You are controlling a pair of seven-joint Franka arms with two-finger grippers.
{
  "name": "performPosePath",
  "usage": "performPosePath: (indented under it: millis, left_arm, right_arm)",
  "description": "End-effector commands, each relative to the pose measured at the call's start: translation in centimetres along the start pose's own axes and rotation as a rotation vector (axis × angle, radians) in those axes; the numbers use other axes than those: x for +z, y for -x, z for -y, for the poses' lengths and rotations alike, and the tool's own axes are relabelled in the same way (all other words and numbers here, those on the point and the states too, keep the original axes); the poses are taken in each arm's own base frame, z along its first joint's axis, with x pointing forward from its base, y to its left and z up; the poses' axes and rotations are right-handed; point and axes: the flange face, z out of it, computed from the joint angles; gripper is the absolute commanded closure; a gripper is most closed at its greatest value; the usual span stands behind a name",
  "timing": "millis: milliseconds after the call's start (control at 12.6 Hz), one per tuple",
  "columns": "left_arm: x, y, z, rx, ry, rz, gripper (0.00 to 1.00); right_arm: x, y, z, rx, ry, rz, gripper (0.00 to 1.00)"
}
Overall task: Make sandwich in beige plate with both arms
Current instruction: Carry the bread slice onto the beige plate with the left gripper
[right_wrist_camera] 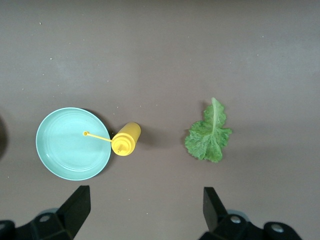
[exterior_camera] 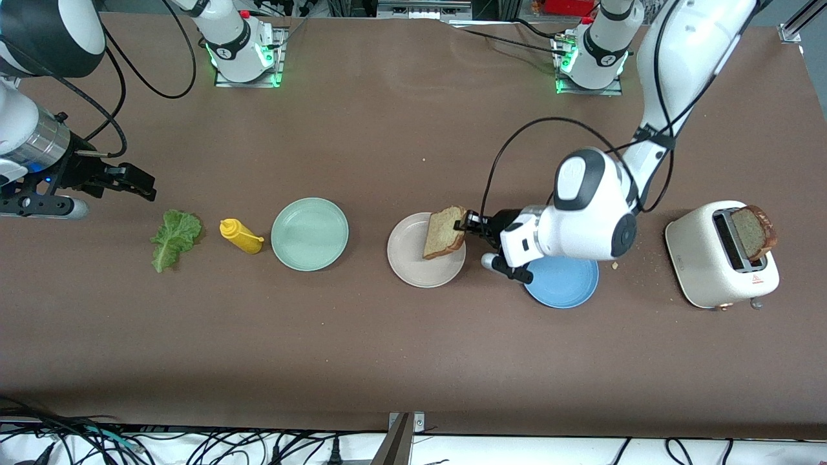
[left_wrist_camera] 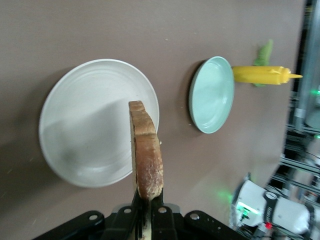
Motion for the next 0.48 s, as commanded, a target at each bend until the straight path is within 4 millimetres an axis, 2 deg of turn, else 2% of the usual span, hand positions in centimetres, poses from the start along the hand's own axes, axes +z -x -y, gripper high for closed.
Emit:
performPosePath:
  millis: [0,79,238,397]
  left_arm:
    - [3.0,-1.5,3.1,0.07,0.188,-0.02,1.0]
    - [3.8,-1.6,3.7,0.071,0.248,-0.033,1.0]
    - [3.9,-1.5,4.8,0.12,0.251,-0.046,1.0]
    - [4.9,-1.5,6.4,0.118,0.258,-0.041,1.0]
  right_arm:
    - [0.0,0.1,-0.1,0.005,-0.015,-0.002,0.0]
    - [0.0,0.0,-0.1,0.005,-0.017,-0.003,0.0]
    - [0.1,0.0,-0.1,0.005,-0.017,-0.002,0.0]
    - [0.1,0.0,-0.2,0.007,-0.017,-0.002,0.0]
